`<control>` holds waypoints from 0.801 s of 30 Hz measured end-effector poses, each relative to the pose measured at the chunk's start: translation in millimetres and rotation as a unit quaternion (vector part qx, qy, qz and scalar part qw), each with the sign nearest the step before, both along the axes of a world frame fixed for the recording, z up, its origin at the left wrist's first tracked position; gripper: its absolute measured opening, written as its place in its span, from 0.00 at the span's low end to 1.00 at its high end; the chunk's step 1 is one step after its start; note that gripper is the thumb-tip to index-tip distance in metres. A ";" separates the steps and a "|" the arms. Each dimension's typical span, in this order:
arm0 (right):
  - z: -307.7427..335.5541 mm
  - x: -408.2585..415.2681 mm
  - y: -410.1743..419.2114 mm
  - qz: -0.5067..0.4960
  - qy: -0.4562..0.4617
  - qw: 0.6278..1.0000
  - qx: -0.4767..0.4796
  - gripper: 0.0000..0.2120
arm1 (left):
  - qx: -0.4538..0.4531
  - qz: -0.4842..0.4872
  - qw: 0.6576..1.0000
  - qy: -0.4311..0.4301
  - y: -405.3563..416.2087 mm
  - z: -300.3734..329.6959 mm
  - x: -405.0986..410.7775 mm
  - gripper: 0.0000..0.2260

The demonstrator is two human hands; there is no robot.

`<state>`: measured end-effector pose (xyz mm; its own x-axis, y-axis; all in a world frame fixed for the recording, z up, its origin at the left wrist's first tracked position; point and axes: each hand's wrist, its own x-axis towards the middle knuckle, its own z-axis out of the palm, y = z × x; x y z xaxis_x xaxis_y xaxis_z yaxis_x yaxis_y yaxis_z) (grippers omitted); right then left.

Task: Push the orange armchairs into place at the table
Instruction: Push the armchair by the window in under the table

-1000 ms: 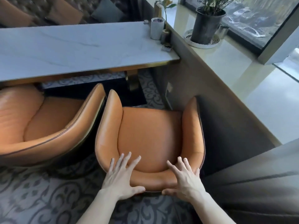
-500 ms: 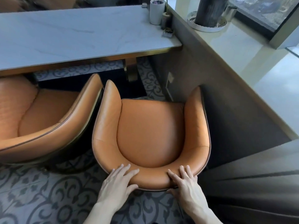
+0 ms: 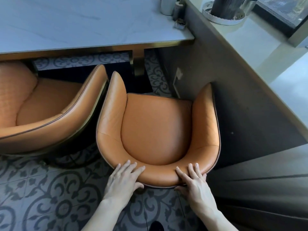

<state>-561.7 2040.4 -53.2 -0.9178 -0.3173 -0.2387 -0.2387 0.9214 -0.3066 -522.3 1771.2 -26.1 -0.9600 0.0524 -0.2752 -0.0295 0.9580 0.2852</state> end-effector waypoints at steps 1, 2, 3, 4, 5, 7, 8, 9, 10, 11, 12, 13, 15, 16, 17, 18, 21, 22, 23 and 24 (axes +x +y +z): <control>2.0 -28.2 5.0 -0.004 0.007 1.000 -0.012 0.32 | -0.006 -0.003 0.999 0.037 6.5 -0.7 -25.4 0.29; 3.8 -54.4 10.5 -0.005 0.017 1.000 -0.024 0.32 | -0.017 -0.001 0.998 0.065 11.4 0.6 -50.5 0.29; 3.7 -57.5 8.4 0.002 0.025 1.000 -0.017 0.32 | -0.011 0.006 0.998 0.057 9.5 -0.6 -51.0 0.29; 2.8 -60.2 7.0 0.002 0.007 1.000 -0.021 0.32 | -0.018 0.012 0.999 0.028 6.6 -2.3 -55.5 0.29; 0.1 -57.7 9.1 0.004 -0.002 1.000 -0.027 0.31 | -0.032 0.007 0.999 0.040 4.2 -7.6 -54.0 0.30; -3.4 -56.0 10.2 0.005 0.016 0.999 -0.034 0.31 | -0.026 0.004 0.999 0.027 4.4 -9.9 -47.4 0.31; -9.1 -80.8 29.9 0.009 0.005 0.999 -0.041 0.32 | -0.029 0.005 0.999 0.029 25.5 -10.9 -68.3 0.32; -10.7 -104.1 47.1 0.012 -0.014 0.999 -0.044 0.32 | -0.033 0.010 0.998 0.053 44.0 -13.7 -88.6 0.32; -11.0 -108.2 45.6 0.012 -0.008 0.999 -0.037 0.33 | -0.026 0.017 0.998 0.063 43.0 -9.3 -89.1 0.33; -16.3 -113.3 44.4 0.015 0.001 0.999 -0.032 0.34 | -0.029 0.025 0.998 0.057 42.0 -6.8 -91.0 0.33; -19.9 -112.5 43.4 0.022 -0.006 0.999 -0.027 0.36 | -0.029 0.029 0.998 0.046 41.2 -8.1 -89.3 0.33; -19.9 -108.2 41.3 0.028 -0.016 0.999 -0.030 0.37 | -0.036 0.028 0.998 0.051 38.9 -11.8 -85.4 0.33; -22.1 -103.7 39.6 0.034 -0.007 0.999 -0.039 0.38 | -0.042 0.024 0.998 0.045 37.9 -13.2 -77.8 0.33; -20.9 -104.3 38.7 0.033 -0.005 0.999 -0.038 0.38 | -0.041 0.026 0.998 0.035 37.6 -12.5 -75.8 0.33; -18.3 -107.4 37.9 0.033 -0.009 0.999 -0.039 0.37 | -0.042 0.027 0.998 0.041 35.2 -13.0 -75.6 0.33; -16.2 -111.4 36.9 0.032 0.003 0.999 -0.041 0.37 | -0.038 0.030 0.998 0.044 32.9 -12.2 -77.0 0.32; -4.5 -119.4 31.2 0.043 -0.005 0.998 -0.052 0.33 | -0.044 0.031 0.997 0.051 31.0 -10.6 -78.1 0.31; -2.1 -119.2 30.3 0.047 -0.021 0.997 -0.056 0.32 | -0.046 0.031 0.997 0.053 30.7 -10.1 -76.5 0.31; -2.2 -119.2 30.3 0.052 -0.035 0.996 -0.058 0.32 | -0.040 0.036 0.997 0.050 30.3 -10.7 -74.1 0.31; -0.6 -119.3 30.1 0.054 -0.048 0.996 -0.058 0.32 | -0.034 0.040 0.998 0.043 31.1 -8.9 -71.8 0.31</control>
